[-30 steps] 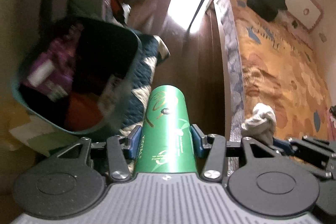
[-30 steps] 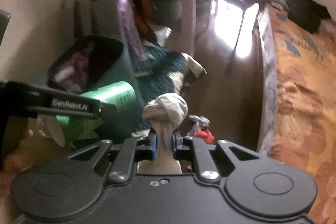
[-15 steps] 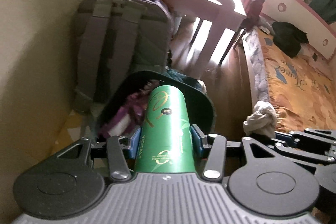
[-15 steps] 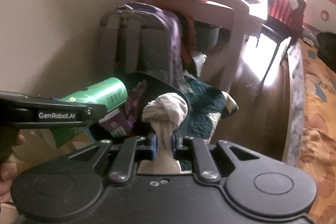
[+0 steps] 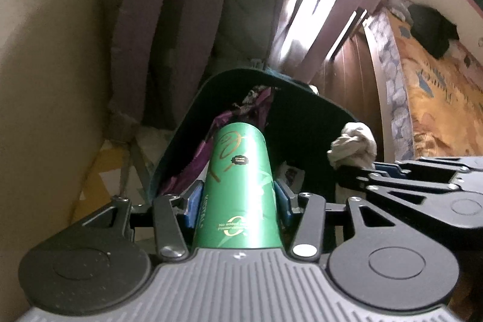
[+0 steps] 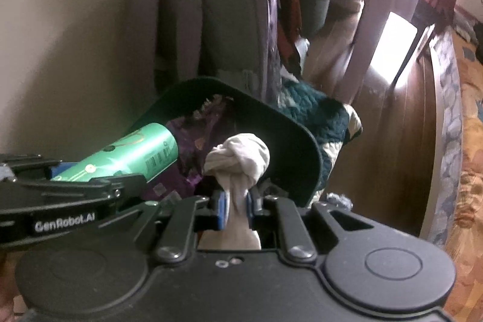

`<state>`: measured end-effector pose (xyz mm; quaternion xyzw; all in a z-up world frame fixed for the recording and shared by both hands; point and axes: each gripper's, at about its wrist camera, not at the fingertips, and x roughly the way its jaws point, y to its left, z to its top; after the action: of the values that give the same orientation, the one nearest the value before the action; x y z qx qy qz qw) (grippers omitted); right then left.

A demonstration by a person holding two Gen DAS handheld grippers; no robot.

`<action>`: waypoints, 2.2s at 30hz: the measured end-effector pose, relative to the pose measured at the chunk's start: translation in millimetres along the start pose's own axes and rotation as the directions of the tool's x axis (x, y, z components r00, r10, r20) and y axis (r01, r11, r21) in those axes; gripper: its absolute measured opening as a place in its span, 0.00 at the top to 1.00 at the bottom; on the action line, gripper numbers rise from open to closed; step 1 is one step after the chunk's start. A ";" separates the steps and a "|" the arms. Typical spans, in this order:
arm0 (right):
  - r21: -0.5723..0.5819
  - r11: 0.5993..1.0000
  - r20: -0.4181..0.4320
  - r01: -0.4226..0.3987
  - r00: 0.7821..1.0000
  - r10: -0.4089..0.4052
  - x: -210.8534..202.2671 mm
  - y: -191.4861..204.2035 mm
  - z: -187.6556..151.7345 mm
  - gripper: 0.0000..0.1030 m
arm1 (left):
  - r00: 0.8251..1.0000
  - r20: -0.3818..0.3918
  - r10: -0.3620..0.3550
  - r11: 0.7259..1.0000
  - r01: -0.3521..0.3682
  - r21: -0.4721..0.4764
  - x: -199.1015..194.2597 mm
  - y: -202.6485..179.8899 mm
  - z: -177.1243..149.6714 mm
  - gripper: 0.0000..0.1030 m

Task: Collect trash
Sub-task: 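Open both grippers over the wastebasket, dropping the can and cloth inside, then lower the left tool to the brown wrapper while the right tool lowers to the red bag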

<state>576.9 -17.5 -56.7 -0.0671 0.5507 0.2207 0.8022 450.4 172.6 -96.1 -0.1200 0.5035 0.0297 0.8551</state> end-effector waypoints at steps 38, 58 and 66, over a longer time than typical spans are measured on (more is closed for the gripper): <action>-0.047 0.999 0.049 0.020 0.999 -0.018 -49.4 -19.1 -40.2 0.30 | 0.993 -0.072 -0.097 0.995 0.097 -0.003 26.2 -3.3 -14.7 0.30; -0.261 0.963 0.139 -0.058 0.985 0.098 -139.0 -185.4 -112.8 0.15 | 0.984 0.178 -0.033 0.982 0.065 -0.177 -41.5 -187.8 -48.5 0.23; -0.232 0.971 0.089 -0.053 0.993 0.075 -94.7 -254.3 -141.2 0.07 | 0.994 0.098 -0.050 0.994 0.059 -0.091 41.6 -246.7 -46.3 0.23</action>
<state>537.1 -320.8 -59.0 -0.1303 0.4836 0.3115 0.8075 473.6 -80.3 -110.5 -0.1722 0.4567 0.0357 0.8720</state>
